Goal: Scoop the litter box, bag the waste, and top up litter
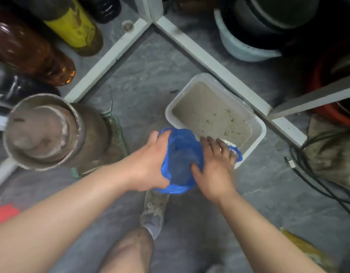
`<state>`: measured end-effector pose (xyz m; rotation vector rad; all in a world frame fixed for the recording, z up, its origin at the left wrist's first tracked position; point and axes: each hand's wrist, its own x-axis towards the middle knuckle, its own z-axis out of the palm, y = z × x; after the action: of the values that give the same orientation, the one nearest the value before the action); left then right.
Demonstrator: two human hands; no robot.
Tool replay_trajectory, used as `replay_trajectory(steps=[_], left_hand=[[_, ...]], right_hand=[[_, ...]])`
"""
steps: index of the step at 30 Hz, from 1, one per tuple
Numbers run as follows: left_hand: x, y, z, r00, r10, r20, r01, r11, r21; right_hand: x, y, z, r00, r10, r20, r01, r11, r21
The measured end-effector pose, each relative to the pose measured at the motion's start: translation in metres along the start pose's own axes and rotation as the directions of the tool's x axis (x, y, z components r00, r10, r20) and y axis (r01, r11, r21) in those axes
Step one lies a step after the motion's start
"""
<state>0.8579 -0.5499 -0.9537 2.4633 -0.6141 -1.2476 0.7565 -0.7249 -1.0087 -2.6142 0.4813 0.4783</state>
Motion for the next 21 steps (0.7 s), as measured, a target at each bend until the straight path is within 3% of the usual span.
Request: replay_trajectory(steps=[3, 6, 8, 10, 11, 13, 16, 18, 21], left_hand=[[-0.012, 0.013, 0.001, 0.998, -0.063, -0.014, 0.063, 0.997, -0.050], [-0.022, 0.033, 0.013, 0.992, -0.122, -0.015, 0.120, 0.990, -0.078], [-0.030, 0.048, 0.026, 0.988, -0.146, -0.045, 0.140, 0.984, -0.109], [-0.038, 0.062, 0.040, 0.983, -0.173, -0.058, 0.163, 0.975, -0.149], [-0.046, 0.069, 0.049, 0.979, -0.192, -0.065, 0.178, 0.968, -0.175], [-0.059, 0.078, 0.067, 0.973, -0.218, -0.080, 0.195, 0.954, -0.227], [-0.067, 0.076, 0.095, 0.962, -0.255, -0.094, 0.223, 0.938, -0.267], [-0.066, 0.068, 0.111, 0.954, -0.281, -0.109, 0.239, 0.926, -0.292], [-0.056, 0.052, 0.133, 0.951, -0.271, -0.149, 0.218, 0.929, -0.298]], right_hand=[[0.011, -0.001, -0.006, 0.982, 0.012, 0.190, -0.008, 1.000, -0.023], [0.017, 0.012, -0.007, 0.978, 0.012, 0.207, -0.001, 0.999, -0.053], [0.018, 0.024, -0.006, 0.977, -0.010, 0.215, -0.005, 0.998, 0.070], [0.017, 0.036, -0.010, 0.965, 0.041, 0.260, -0.122, 0.945, 0.303], [0.014, 0.041, -0.014, 0.951, 0.081, 0.299, -0.208, 0.883, 0.422], [0.009, 0.048, -0.022, 0.877, 0.173, 0.448, -0.444, 0.648, 0.619], [0.012, 0.060, -0.019, 0.746, 0.156, 0.647, -0.659, 0.312, 0.684], [0.018, 0.068, -0.009, 0.721, 0.139, 0.679, -0.691, 0.228, 0.686], [0.029, 0.076, 0.009, 0.698, 0.088, 0.710, -0.709, 0.216, 0.671]])
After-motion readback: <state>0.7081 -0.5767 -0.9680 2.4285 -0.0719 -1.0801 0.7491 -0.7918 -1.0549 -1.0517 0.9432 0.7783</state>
